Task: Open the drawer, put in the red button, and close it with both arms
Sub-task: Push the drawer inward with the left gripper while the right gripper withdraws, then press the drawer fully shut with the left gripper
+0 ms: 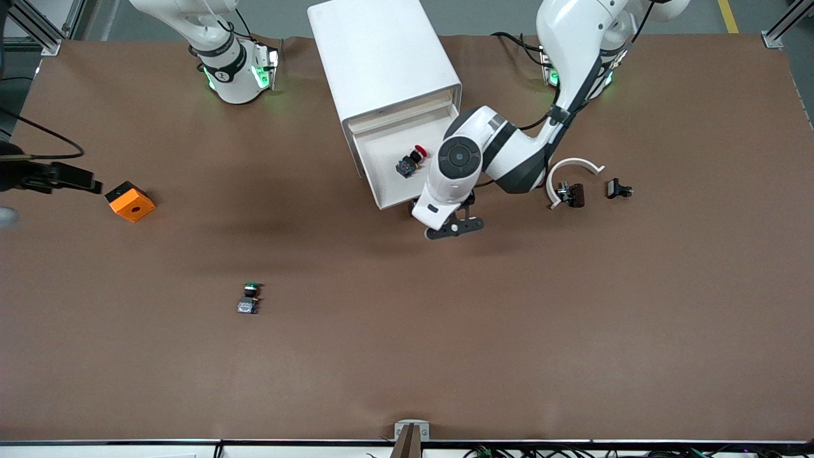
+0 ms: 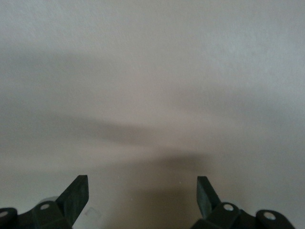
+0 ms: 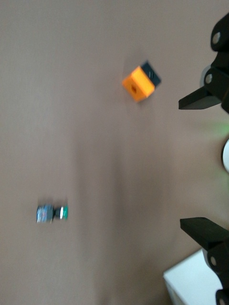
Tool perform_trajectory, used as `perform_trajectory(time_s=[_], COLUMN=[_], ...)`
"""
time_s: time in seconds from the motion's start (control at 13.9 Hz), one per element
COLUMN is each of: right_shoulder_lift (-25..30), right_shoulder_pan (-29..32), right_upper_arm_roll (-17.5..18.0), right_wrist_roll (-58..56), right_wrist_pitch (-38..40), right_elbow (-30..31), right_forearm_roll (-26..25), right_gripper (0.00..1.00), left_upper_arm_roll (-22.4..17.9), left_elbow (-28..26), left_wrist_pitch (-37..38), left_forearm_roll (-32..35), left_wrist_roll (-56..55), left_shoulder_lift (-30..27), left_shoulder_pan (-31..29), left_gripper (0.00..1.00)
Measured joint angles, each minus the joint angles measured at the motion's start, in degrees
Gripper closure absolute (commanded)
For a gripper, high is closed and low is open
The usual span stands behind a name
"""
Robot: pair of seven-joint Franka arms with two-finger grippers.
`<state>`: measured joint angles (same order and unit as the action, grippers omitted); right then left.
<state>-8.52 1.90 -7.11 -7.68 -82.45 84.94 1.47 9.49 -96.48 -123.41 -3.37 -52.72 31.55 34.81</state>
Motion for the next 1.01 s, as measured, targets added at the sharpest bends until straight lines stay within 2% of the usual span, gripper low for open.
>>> perform_trajectory(time_s=[0.43, 0.65, 1.01], right_shoulder_lift=[-0.12, -0.12, -0.12], right_shoulder_pan=[0.78, -0.47, -1.86], right_upper_arm_roll=[1.11, 1.72, 1.87], right_wrist_roll=[-1.84, -1.82, -0.10], right_wrist_pitch=[0.95, 1.91, 2.47], right_elbow=[0.34, 0.34, 0.34], right_forearm_roll=[-1.64, -1.64, -1.64], right_gripper=[0.00, 0.00, 0.00], left_upper_arm_roll=[0.19, 1.71, 2.89], left_elbow=[-1.66, -3.56, -4.85], left_wrist_pitch=[0.00, 0.03, 0.50], left_forearm_roll=[0.04, -0.65, -9.00], left_wrist_roll=[-5.82, -8.65, -10.69], left_shoulder_lift=[-1.10, -2.04, -2.22], left_shoulder_pan=[4.20, 4.69, 4.78], left_gripper=[0.00, 0.00, 0.00])
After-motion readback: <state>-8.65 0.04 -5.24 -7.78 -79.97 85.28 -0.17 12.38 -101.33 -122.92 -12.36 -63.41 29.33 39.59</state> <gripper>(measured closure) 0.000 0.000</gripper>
